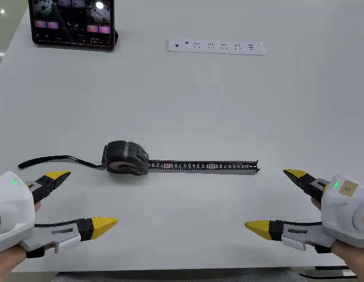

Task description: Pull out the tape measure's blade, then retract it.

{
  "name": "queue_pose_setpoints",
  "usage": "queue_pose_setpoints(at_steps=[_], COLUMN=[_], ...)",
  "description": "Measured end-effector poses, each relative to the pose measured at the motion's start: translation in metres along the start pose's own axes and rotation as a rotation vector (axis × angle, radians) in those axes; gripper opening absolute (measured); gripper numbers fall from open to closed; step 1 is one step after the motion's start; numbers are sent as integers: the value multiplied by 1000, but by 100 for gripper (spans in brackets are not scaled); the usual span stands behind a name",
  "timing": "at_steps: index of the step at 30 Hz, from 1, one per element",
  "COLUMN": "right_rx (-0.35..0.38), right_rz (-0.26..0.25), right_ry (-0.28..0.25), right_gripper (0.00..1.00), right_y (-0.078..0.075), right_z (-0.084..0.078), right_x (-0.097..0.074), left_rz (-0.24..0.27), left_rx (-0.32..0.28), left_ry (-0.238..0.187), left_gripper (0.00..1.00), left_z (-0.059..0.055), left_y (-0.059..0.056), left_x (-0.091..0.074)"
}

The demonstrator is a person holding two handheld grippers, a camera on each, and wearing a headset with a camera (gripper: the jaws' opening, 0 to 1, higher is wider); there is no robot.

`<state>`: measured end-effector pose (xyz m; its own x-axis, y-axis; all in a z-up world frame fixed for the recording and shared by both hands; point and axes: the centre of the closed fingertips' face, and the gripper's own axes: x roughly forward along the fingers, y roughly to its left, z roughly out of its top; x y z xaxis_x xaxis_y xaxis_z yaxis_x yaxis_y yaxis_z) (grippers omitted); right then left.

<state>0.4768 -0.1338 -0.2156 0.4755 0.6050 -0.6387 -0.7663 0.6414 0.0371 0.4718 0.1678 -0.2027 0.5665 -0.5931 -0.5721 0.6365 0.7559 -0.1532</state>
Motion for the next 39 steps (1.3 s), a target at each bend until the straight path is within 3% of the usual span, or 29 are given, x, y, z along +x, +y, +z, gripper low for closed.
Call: queue_pose_setpoints(at_steps=[18,39], right_rx=[-37,-98], right_rz=[10,37], right_ry=[14,71], right_gripper=[86,84], right_y=[-17,-35], right_z=[7,1], right_x=[6,10], left_rz=[-5,26], left_rx=[5,-65], left_ry=[-12,-17], left_gripper=[82,81], left_z=[18,21], left_y=[10,8], left_x=[15,39])
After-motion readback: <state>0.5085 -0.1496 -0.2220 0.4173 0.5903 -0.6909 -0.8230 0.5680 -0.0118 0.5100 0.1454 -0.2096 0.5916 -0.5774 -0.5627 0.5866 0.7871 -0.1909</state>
